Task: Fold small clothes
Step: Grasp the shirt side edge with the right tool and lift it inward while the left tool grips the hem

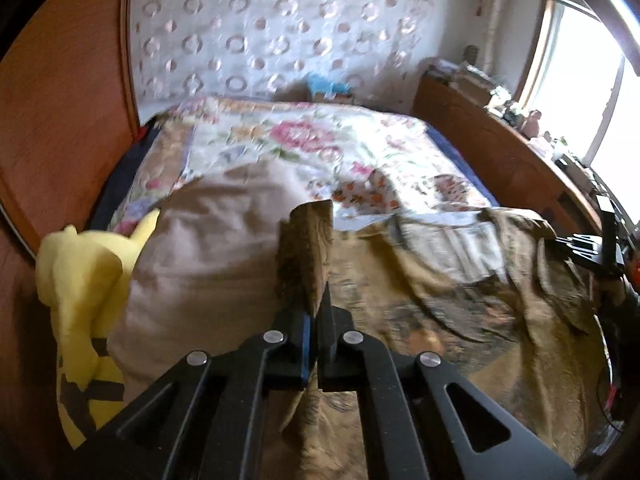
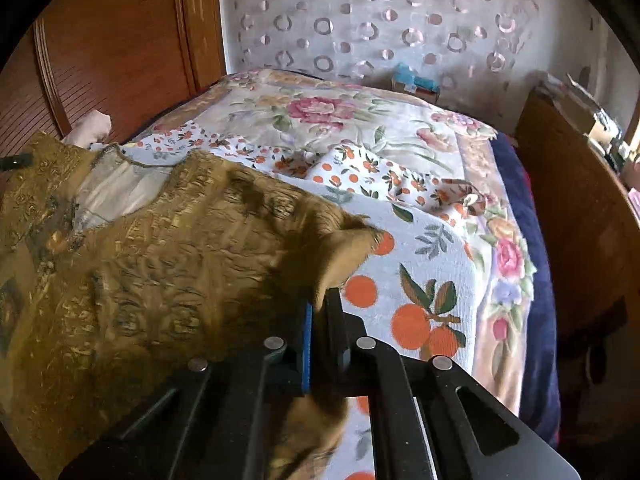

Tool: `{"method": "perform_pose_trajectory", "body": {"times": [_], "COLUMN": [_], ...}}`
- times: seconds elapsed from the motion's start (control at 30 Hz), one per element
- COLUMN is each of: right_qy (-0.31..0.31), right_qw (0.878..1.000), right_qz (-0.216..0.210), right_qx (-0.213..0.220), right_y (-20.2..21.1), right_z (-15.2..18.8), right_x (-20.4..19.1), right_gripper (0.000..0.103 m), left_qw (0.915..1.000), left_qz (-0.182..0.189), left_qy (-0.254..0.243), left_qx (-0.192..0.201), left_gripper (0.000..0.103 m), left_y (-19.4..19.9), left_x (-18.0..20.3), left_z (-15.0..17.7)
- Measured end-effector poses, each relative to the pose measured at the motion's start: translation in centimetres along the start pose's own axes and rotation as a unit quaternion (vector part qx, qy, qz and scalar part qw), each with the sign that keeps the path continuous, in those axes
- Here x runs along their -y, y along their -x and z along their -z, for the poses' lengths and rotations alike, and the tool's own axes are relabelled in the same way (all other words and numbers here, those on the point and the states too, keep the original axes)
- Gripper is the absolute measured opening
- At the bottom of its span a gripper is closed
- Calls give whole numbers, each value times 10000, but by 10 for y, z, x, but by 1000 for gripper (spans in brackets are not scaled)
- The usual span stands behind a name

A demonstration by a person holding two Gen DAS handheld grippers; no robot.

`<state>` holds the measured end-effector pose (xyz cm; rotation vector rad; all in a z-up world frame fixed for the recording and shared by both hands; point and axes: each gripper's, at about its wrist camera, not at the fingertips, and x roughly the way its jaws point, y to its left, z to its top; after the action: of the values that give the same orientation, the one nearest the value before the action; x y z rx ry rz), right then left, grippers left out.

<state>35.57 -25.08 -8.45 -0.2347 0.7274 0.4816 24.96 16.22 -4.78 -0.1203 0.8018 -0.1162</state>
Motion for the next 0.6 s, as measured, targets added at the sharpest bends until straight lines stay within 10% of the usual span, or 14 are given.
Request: {"method": "perform_pose_trajectory", "body": {"times": [0.23, 0.6], "right_qy": [-78, 26], "right_qw": [9937, 9863], "right_qz": [-184, -254], "right_qx": [1101, 1629], "right_y": [97, 200], "right_z": [4, 89], "right_x": [-30, -70], "right_gripper": [4, 4], "left_qw": [9973, 9943], "left_qz": [326, 421], "left_qy": [-240, -305], "left_qx": [612, 931], "left_gripper": [2, 2], "left_y": [72, 141], "left_x": [36, 49], "left_z": [15, 81]}}
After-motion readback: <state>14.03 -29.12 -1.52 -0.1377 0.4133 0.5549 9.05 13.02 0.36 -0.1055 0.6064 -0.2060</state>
